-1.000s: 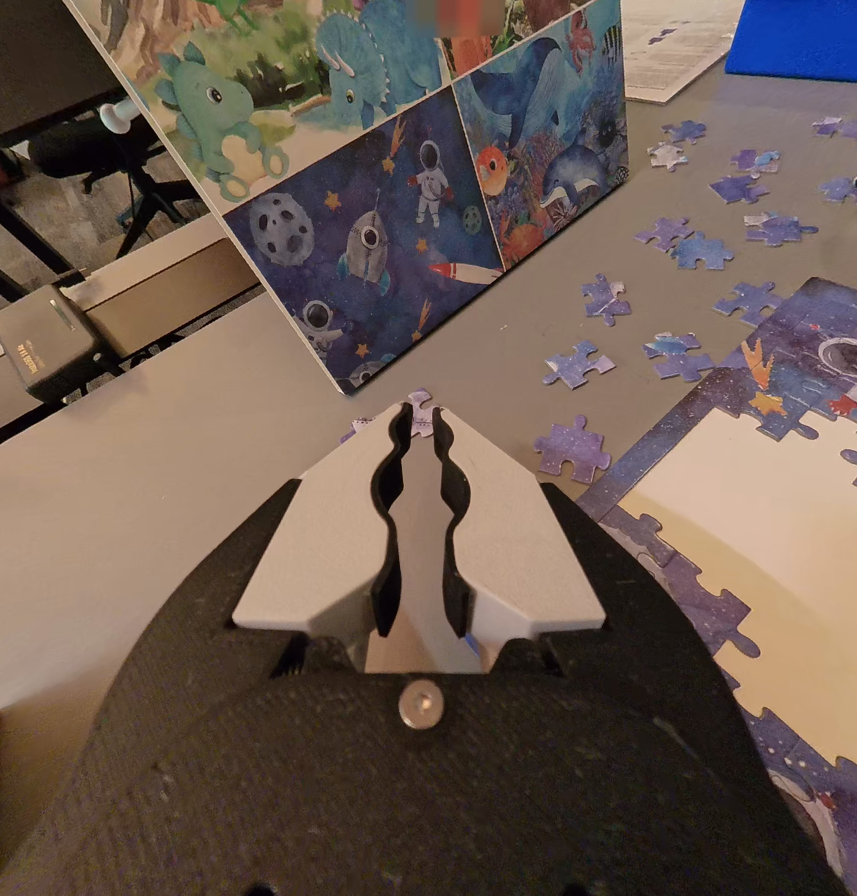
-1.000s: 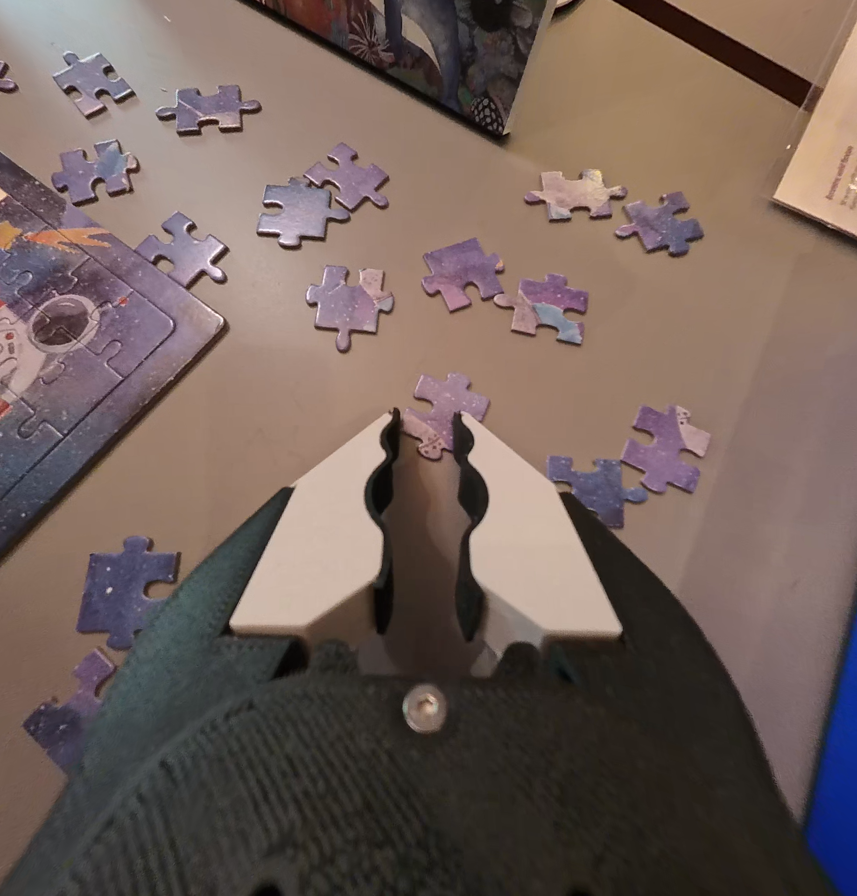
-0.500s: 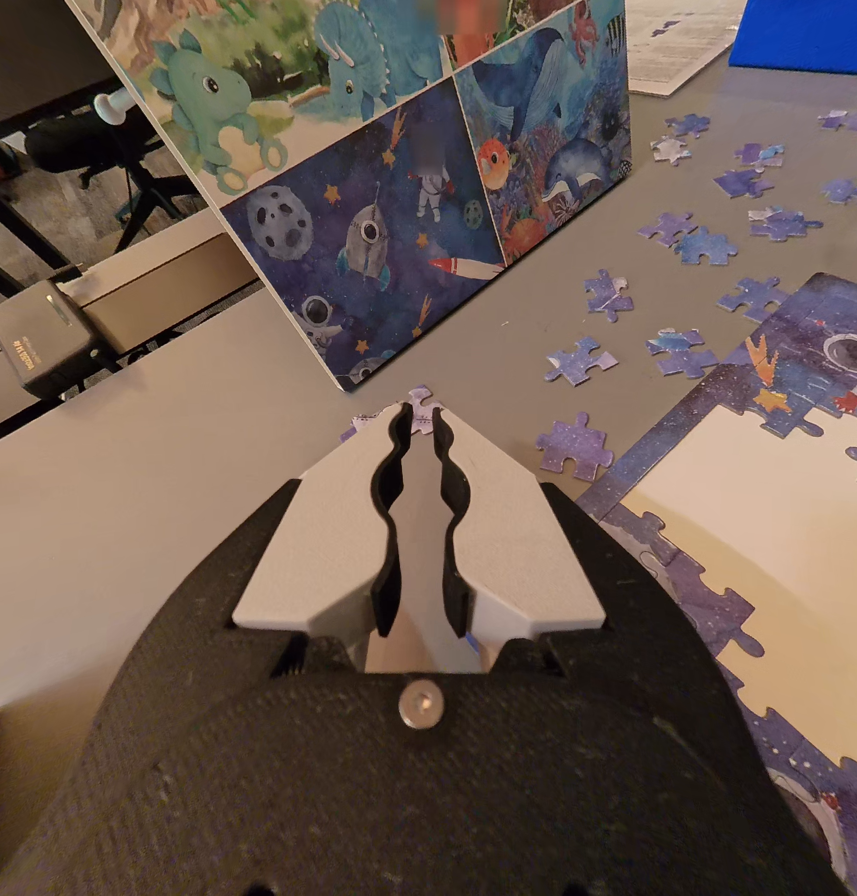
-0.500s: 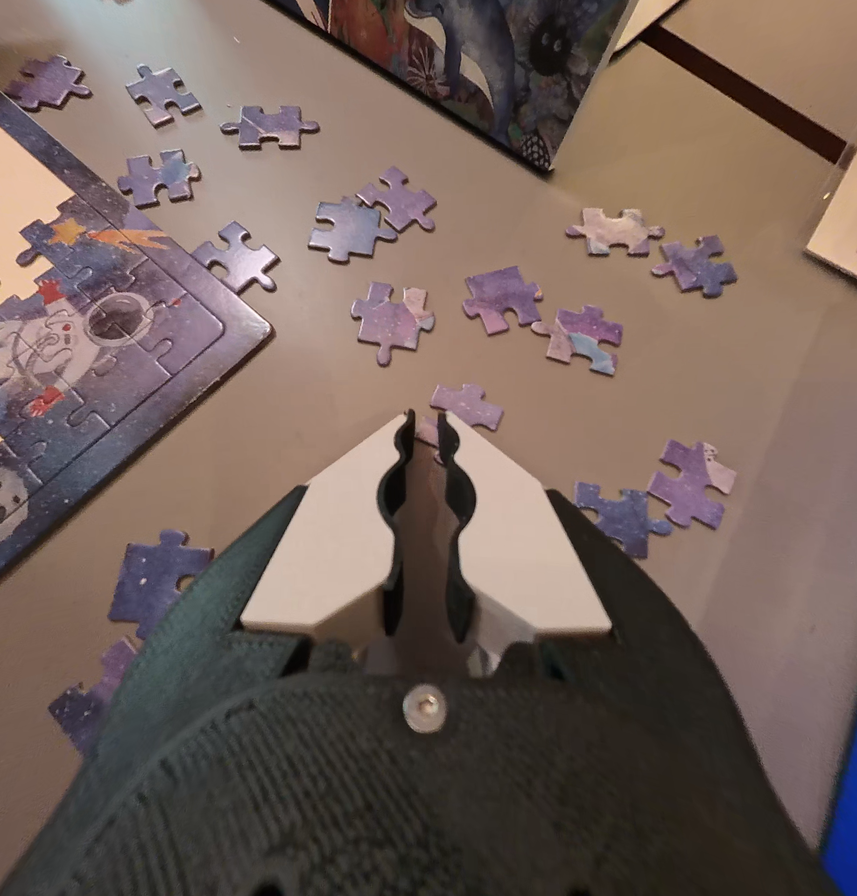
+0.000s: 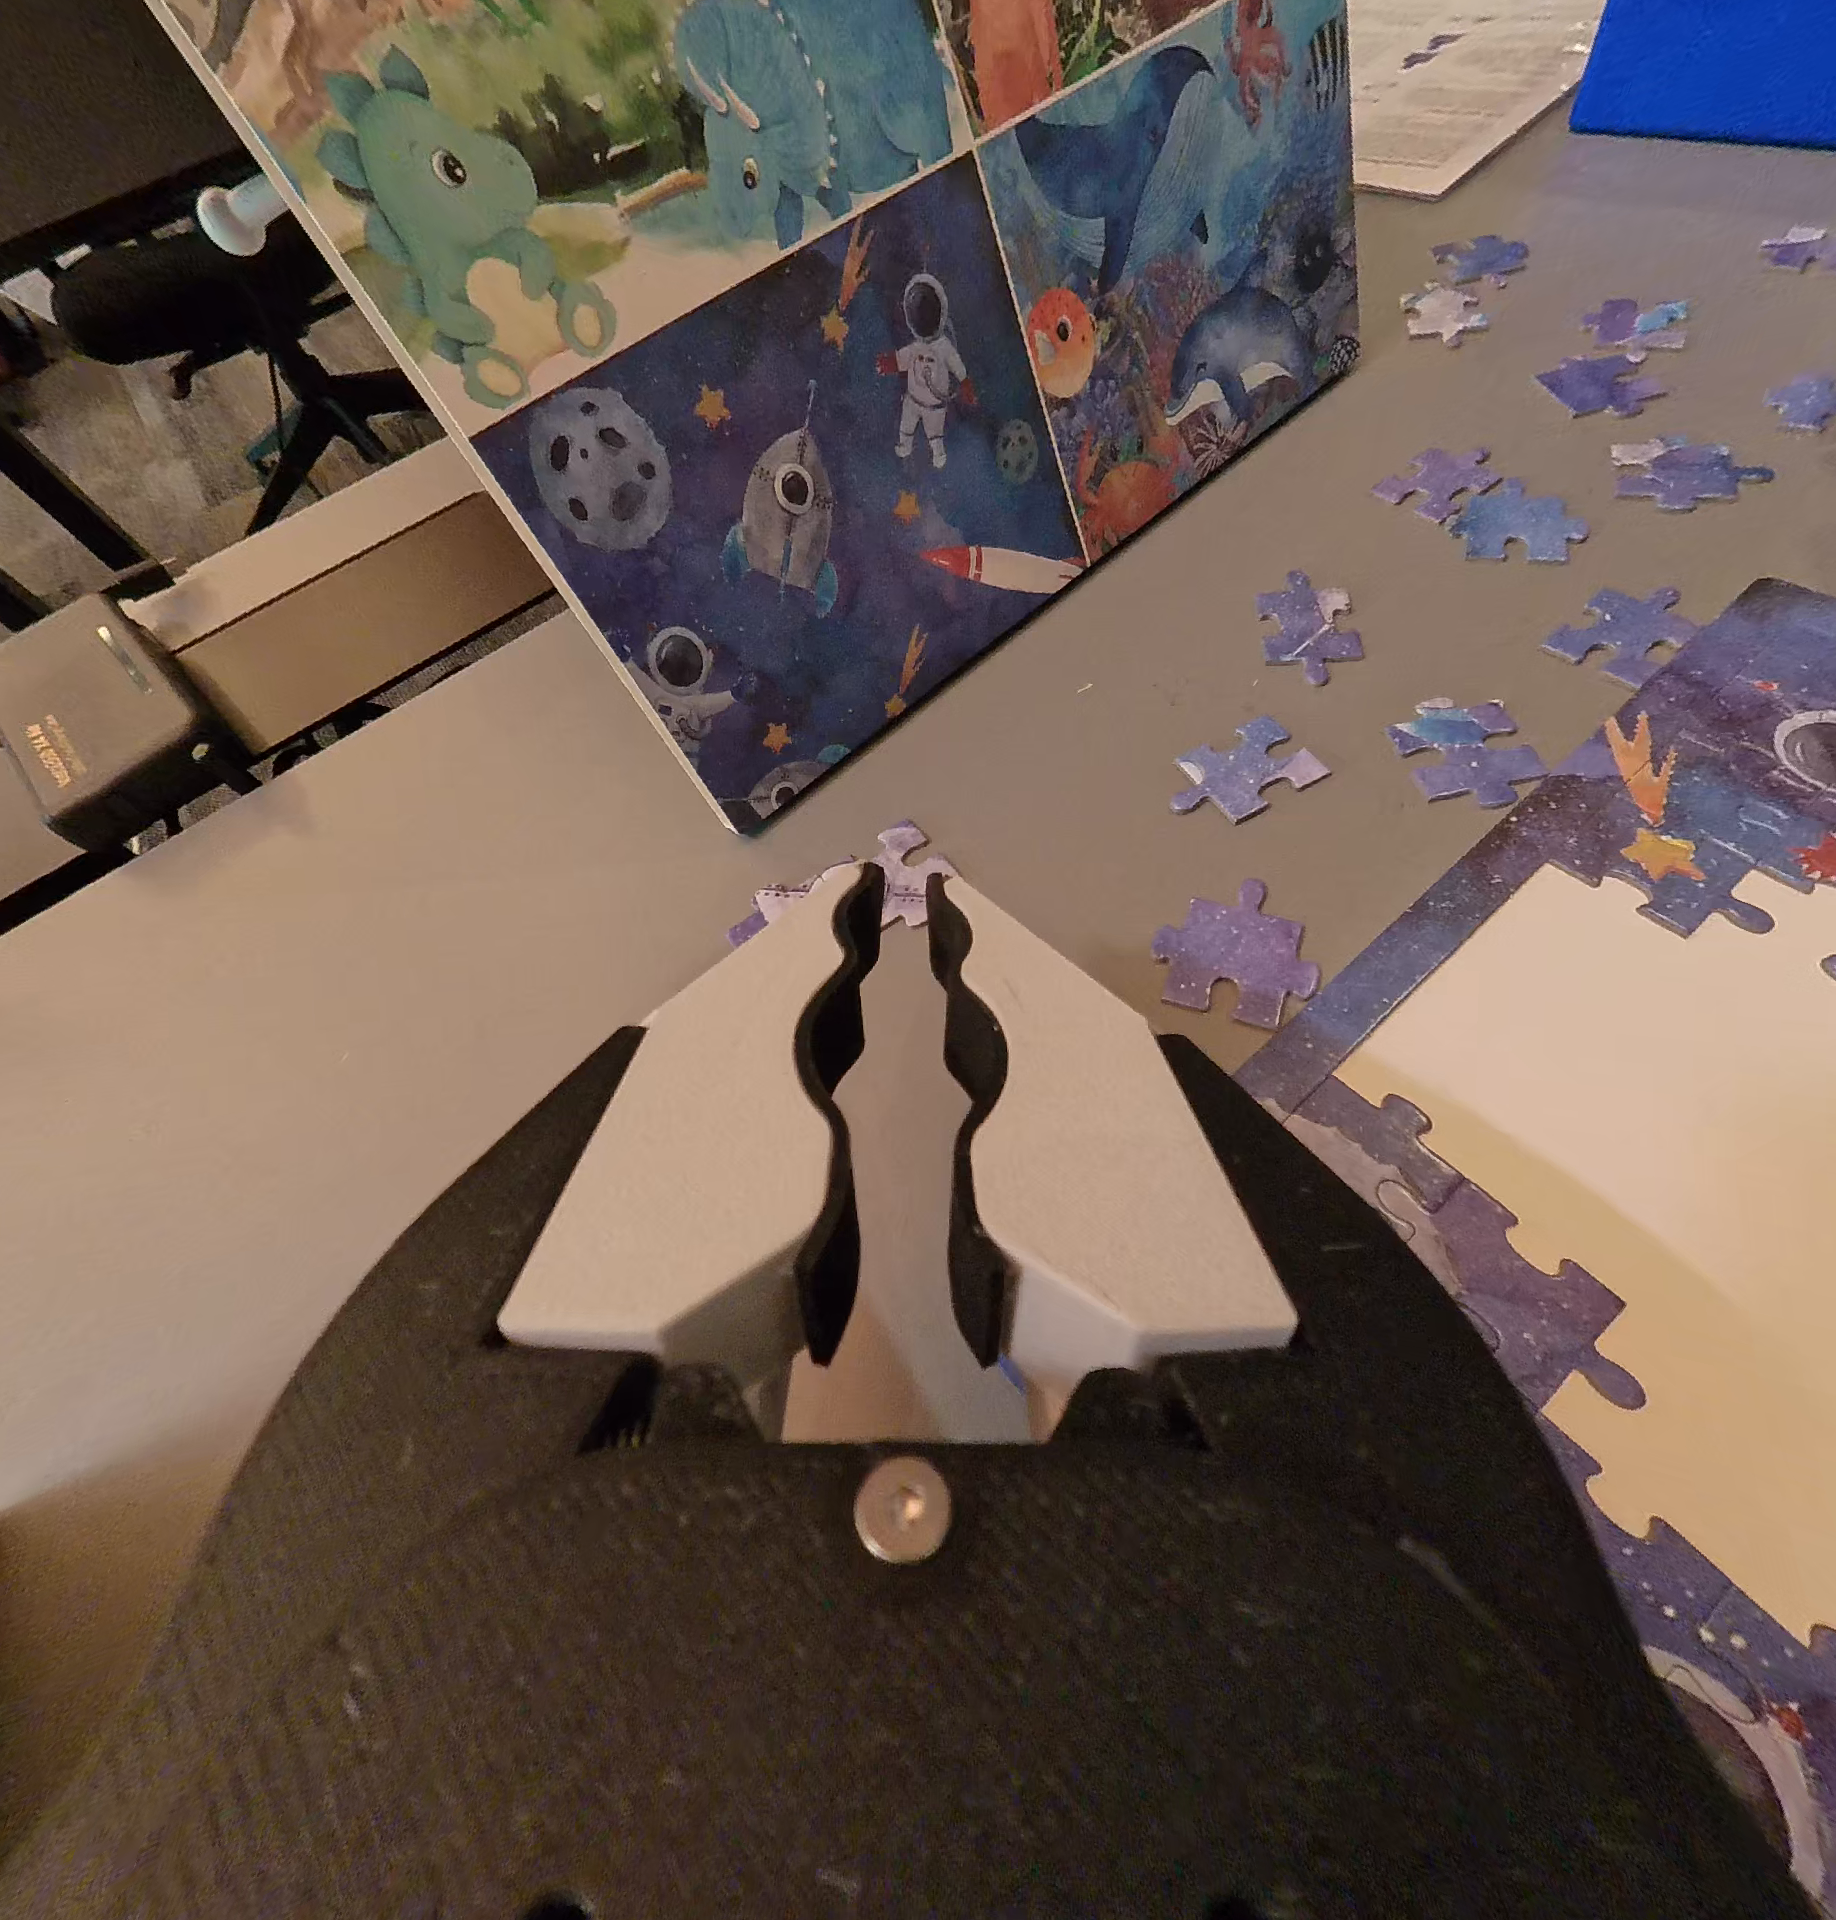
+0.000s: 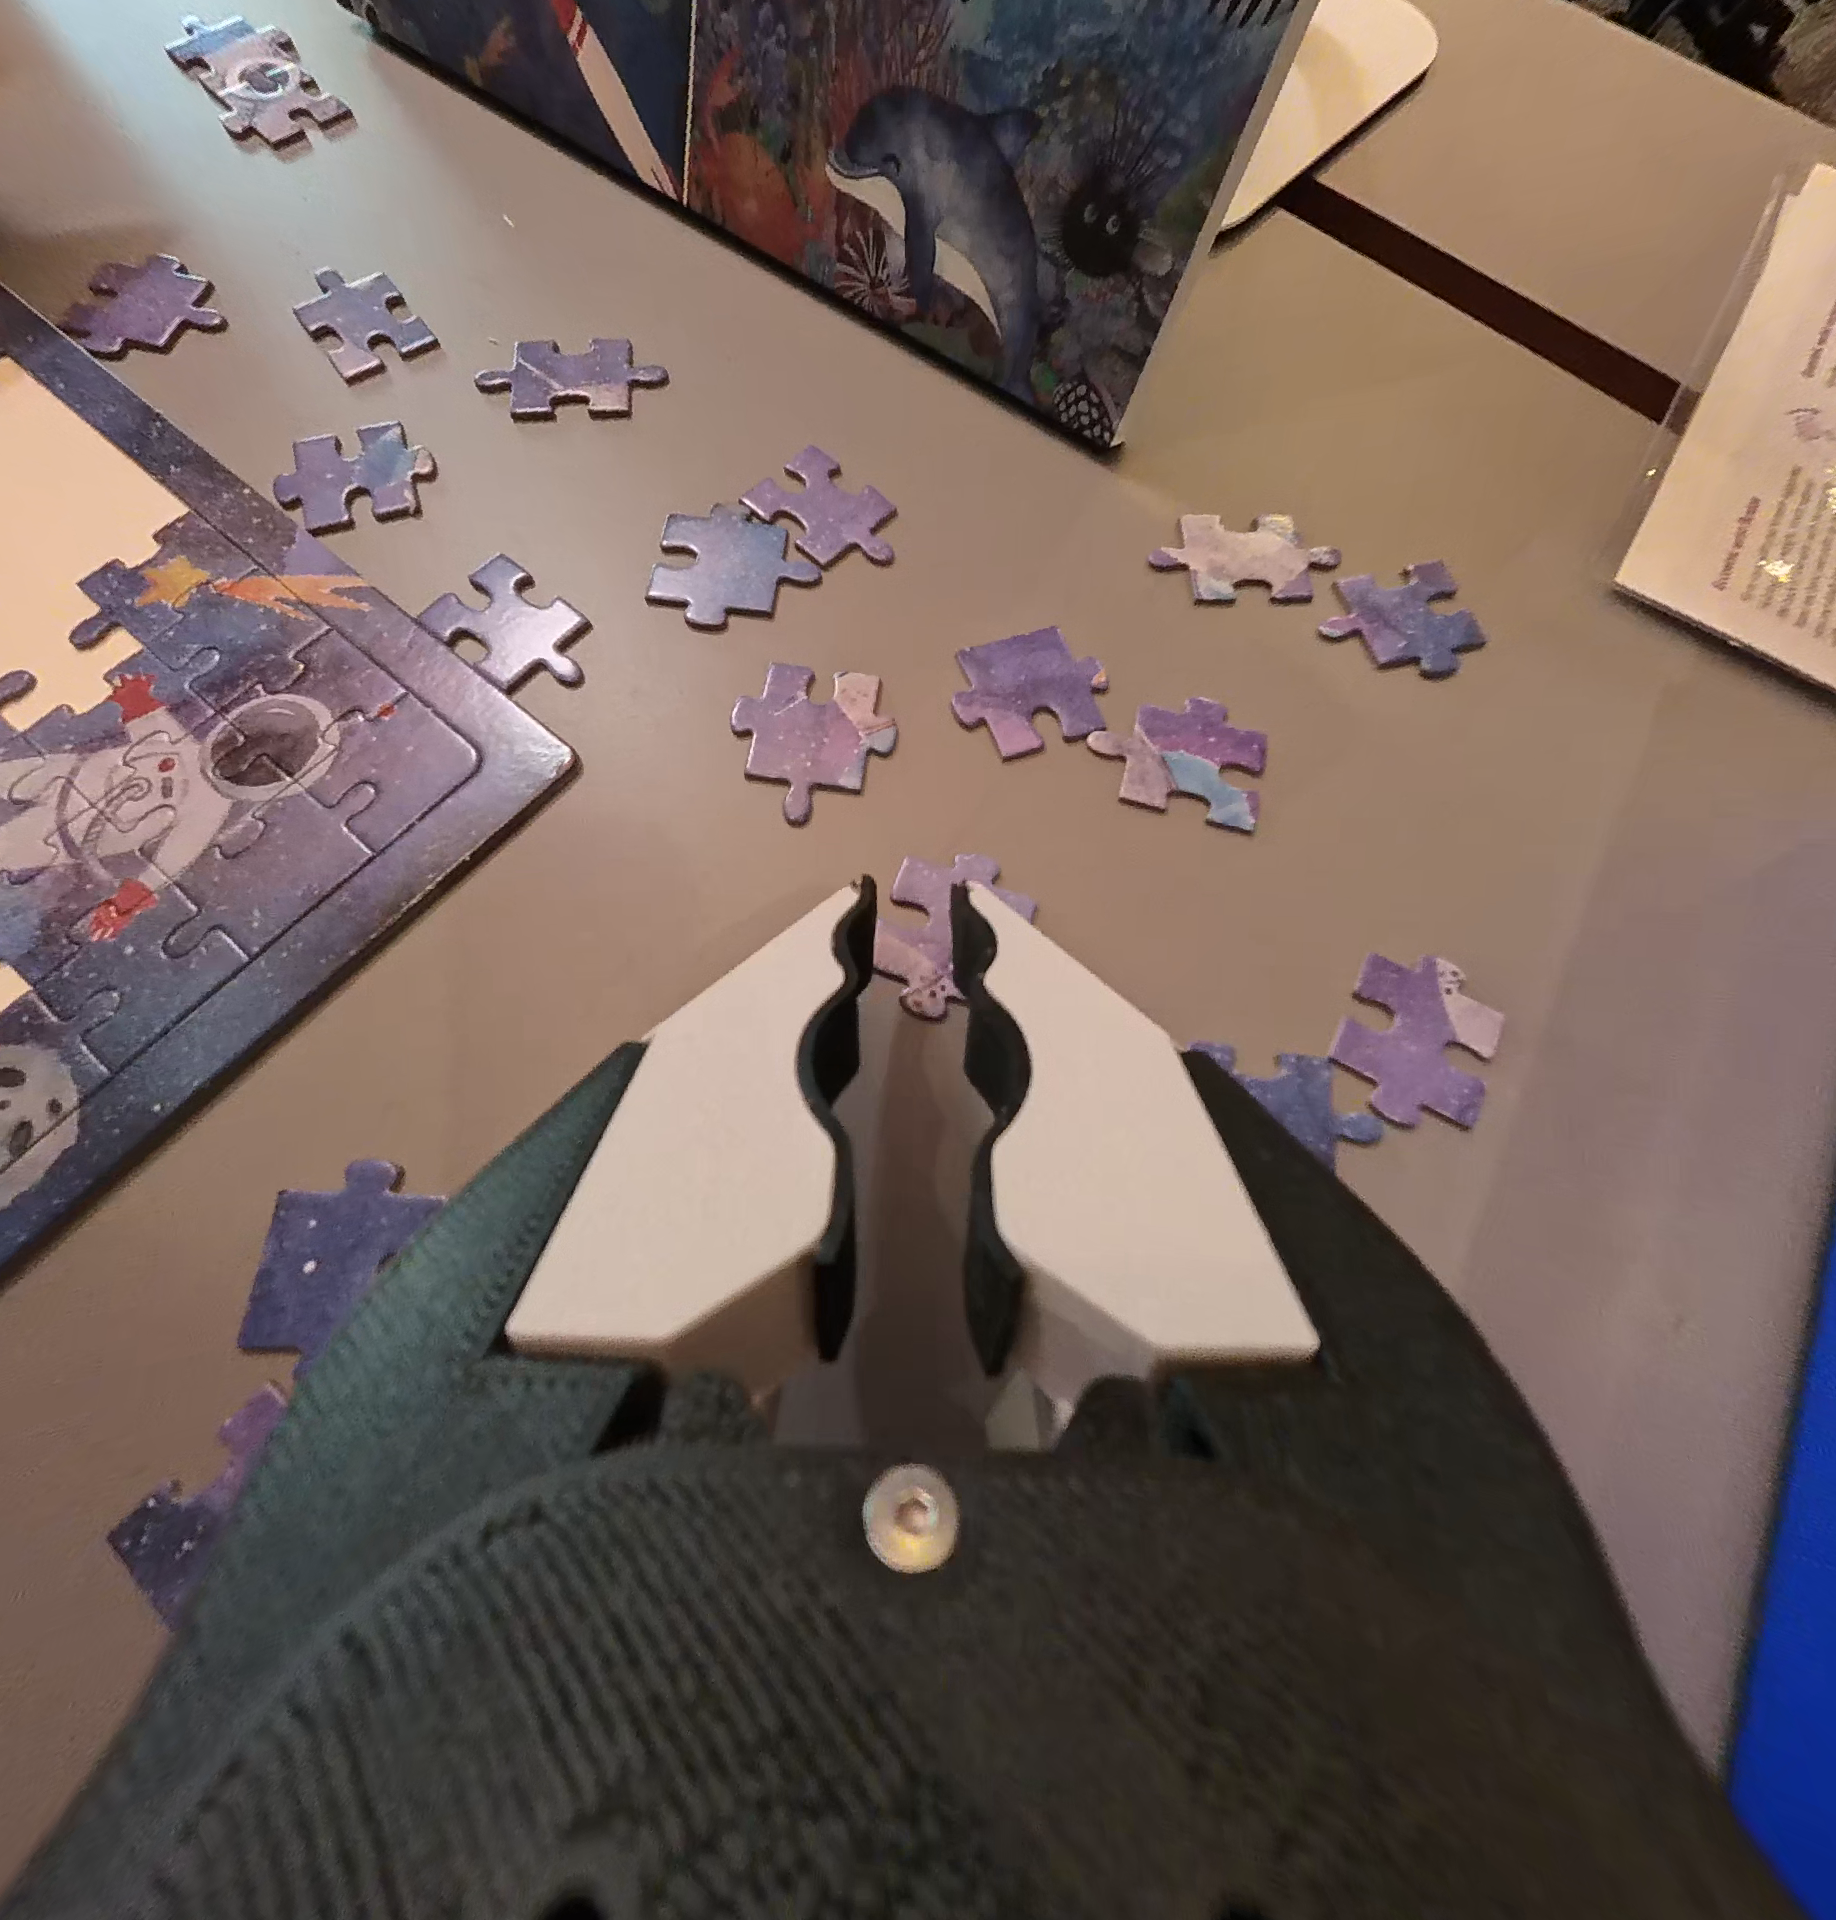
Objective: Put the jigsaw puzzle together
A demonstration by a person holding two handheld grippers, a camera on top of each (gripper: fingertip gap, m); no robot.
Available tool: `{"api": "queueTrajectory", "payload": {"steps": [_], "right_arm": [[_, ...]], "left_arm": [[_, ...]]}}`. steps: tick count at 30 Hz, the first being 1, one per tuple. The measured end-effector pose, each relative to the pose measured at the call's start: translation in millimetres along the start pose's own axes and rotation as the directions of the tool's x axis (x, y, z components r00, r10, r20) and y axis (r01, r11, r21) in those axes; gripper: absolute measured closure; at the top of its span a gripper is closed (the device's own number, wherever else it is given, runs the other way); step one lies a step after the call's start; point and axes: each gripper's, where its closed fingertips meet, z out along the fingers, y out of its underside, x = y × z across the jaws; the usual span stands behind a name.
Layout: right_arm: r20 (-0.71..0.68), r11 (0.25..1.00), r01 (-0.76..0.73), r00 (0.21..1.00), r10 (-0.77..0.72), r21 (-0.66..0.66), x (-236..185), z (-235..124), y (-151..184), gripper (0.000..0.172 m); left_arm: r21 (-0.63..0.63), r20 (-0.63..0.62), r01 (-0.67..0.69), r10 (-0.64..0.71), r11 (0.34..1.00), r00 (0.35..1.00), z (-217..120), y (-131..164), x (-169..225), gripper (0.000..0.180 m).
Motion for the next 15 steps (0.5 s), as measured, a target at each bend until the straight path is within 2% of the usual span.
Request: {"api": "queueTrajectory", "payload": {"steps": [15], "right_arm": [[-0.041,0.997,0.045,0.998,-0.042,0.061,2,-7,-12,0.165]], "left_arm": [[0.003,0.004,-0.001,0.001,1.000,1.000,-1,-1,-1,0.174]]}}
